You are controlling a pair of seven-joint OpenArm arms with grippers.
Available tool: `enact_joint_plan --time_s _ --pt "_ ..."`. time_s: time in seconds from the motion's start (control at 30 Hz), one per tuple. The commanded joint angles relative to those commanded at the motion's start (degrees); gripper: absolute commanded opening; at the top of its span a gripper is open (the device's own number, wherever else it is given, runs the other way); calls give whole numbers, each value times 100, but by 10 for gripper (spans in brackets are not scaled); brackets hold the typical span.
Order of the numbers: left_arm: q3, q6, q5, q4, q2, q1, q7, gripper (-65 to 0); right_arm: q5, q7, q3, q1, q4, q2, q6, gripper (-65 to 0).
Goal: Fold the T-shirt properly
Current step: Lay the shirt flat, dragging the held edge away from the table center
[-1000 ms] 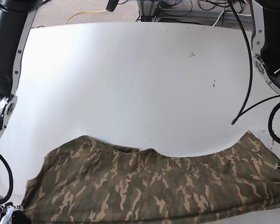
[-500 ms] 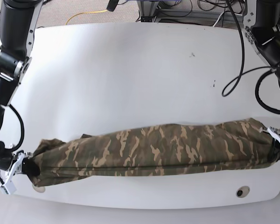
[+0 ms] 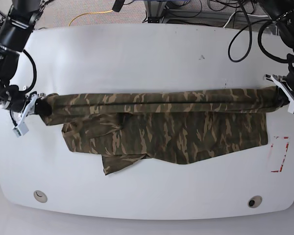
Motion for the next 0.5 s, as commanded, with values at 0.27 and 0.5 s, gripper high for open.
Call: enact_joint_plan --time_s 0.27,0.5 --pt "-343 0 18 -237 149 624 -9 -639 18 0 369 -1073 149 -202 0 -650" --pt "-360 0 97 -835 105 958 -255 -639 -26 167 378 -1732 132 -211 0 -650"
